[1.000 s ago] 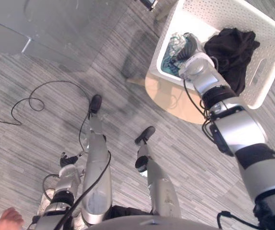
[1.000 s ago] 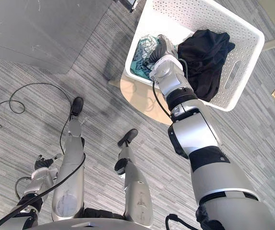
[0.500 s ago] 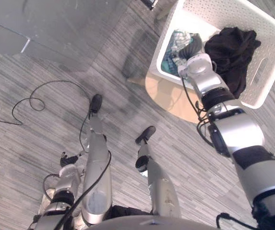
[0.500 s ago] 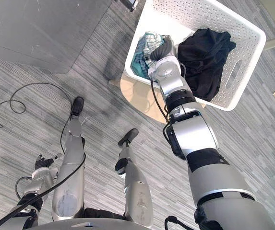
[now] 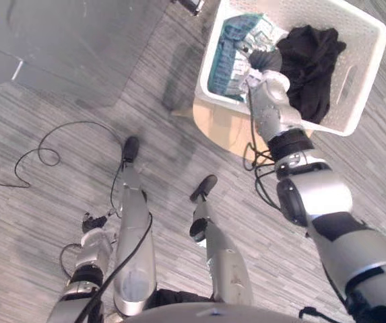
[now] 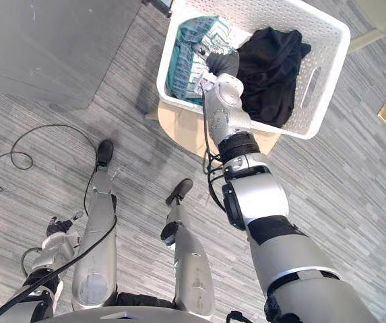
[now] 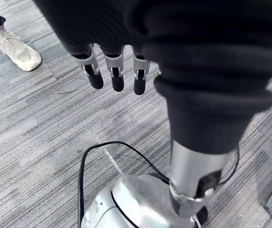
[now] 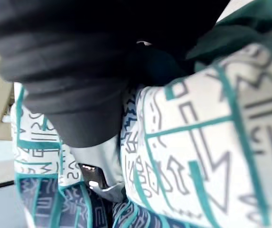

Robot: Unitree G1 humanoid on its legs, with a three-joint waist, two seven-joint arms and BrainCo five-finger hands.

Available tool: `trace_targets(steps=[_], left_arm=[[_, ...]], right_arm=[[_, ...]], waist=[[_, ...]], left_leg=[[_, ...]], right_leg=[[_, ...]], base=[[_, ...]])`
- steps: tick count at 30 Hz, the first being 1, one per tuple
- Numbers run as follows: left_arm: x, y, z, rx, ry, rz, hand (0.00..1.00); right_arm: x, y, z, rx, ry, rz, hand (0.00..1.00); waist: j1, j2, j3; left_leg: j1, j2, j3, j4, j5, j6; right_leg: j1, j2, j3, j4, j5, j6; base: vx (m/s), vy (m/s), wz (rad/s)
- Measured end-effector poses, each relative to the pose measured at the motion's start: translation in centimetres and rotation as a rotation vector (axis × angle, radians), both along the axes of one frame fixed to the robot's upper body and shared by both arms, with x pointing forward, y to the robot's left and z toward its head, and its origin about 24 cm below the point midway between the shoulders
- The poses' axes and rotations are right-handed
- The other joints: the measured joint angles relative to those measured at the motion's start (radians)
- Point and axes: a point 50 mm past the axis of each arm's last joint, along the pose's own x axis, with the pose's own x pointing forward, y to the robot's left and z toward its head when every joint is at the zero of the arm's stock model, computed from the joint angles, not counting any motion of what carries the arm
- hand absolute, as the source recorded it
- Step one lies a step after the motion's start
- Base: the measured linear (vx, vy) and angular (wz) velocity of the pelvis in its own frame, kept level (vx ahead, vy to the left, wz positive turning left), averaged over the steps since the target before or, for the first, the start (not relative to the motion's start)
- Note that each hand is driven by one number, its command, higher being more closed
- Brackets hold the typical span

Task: Pick up the laundry basket with both hands and put the clothes into the washing machine.

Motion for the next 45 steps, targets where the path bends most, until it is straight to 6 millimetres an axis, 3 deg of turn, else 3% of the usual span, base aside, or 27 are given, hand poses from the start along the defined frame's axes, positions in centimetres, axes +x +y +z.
trace_targets(steps=[7, 10, 14, 18, 23, 28, 30, 35, 37, 39, 45], left_arm=[[0.2, 0.5, 0.5, -0.009, -0.028, 0.03, 0.0], [0.0, 1.5, 0.6, 0.005, -0.026, 0.073, 0.0], [-0.3, 2.4, 0.7, 0.011, -0.014, 0.099, 0.0], [-0.6, 2.5, 0.5, 0.005, 0.008, 0.101, 0.0], [-0.2, 2.3, 1.2, 0.057, -0.001, 0.04, 0.0], [0.9, 0.1, 2.7, 0.12, -0.083, -0.085, 0.0], [1.0, -0.9, 3.1, 0.109, -0.118, -0.11, 0.0], [0.3, -2.2, 4.5, 0.088, -0.217, -0.162, 0.0], [0.6, -2.7, 5.7, 0.076, -0.287, -0.18, 0.0], [1.0, -2.9, 7.0, 0.077, -0.356, -0.192, 0.0], [1.8, -3.5, 10.4, 0.067, -0.541, -0.214, 0.0]], right_arm=[[-1.3, 2.0, 0.4, 0.271, -0.122, 0.114, 1.0], [-2.3, 3.2, -0.5, 0.411, -0.164, 0.189, 1.0], [-3.9, 4.1, -1.2, 0.508, -0.219, 0.253, 1.0], [-6.2, 3.5, -2.0, 0.594, -0.321, 0.279, 1.0], [-8.3, 2.3, -3.5, 0.631, -0.357, 0.267, 1.0], [-10.0, 0.6, -4.5, 0.616, -0.384, 0.219, 1.0], [-10.4, -0.4, -5.2, 0.614, -0.38, 0.189, 1.0], [-11.0, -1.2, -7.4, 0.534, -0.304, 0.172, 1.0], [-11.7, -1.5, -8.0, 0.497, -0.286, 0.189, 1.0], [-11.8, -1.8, -8.2, 0.447, -0.274, 0.189, 1.0], [-11.9, -1.9, -9.0, 0.379, -0.233, 0.198, 1.0]], waist=[[-0.03, -0.013, -0.005], [-0.036, -0.048, -0.007], [-0.057, -0.073, -0.024], [-0.066, -0.074, -0.025], [-0.071, -0.081, -0.03], [-0.086, -0.084, -0.037], [-0.097, -0.086, -0.085], [-0.115, -0.064, -0.198], [-0.13, -0.023, -0.268], [-0.136, 0.009, -0.299], [-0.143, 0.069, -0.389]], left_leg=[[0.002, 0.002, 0.004, 0.002, 0.007, -0.005], [0.015, 0.01, 0.024, 0.002, 0.004, -0.006], [0.018, 0.02, 0.026, 0.01, -0.004, -0.003], [0.062, 0.021, 0.033, 0.007, -0.007, -0.006], [0.143, 0.016, 0.063, -0.006, -0.014, -0.009], [0.274, -0.01, 0.102, -0.035, -0.017, 0.011], [0.299, -0.027, 0.123, -0.037, -0.029, 0.017], [0.415, -0.061, 0.183, -0.093, -0.038, 0.033], [0.462, -0.081, 0.192, -0.142, -0.021, 0.046], [0.504, -0.092, 0.203, -0.175, -0.012, 0.048], [0.612, -0.113, 0.26, -0.23, -0.014, 0.055]], right_leg=[[0.0, 0.0, 0.005, 0.0, 0.007, 0.002], [0.001, 0.002, 0.026, 0.0, 0.011, 0.004], [0.002, 0.009, 0.033, 0.003, 0.011, 0.004], [0.035, 0.006, 0.04, 0.012, 0.005, 0.009], [0.06, -0.02, 0.065, 0.084, -0.048, 0.013], [0.131, -0.067, 0.073, 0.151, -0.085, 0.015], [0.137, -0.089, 0.088, 0.17, -0.098, 0.023], [0.197, -0.13, 0.122, 0.171, -0.112, 0.037], [0.218, -0.15, 0.123, 0.17, -0.12, 0.048], [0.241, -0.161, 0.127, 0.169, -0.127, 0.057], [0.285, -0.182, 0.176, 0.17, -0.145, 0.079]], base=[[0.01, 0.039, -0.02], [0.02, 0.028, -0.14], [0.01, 0.017, -0.06], [0.03, 0.037, 0.02], [0.02, 0.039, 0.0], [0.04, 0.028, 0.05], [0.06, 0.041, -0.05], [0.1, 0.034, -0.09], [0.14, 0.02, 0.04], [0.08, 0.017, 0.01], [0.09, 0.019, -0.18]])
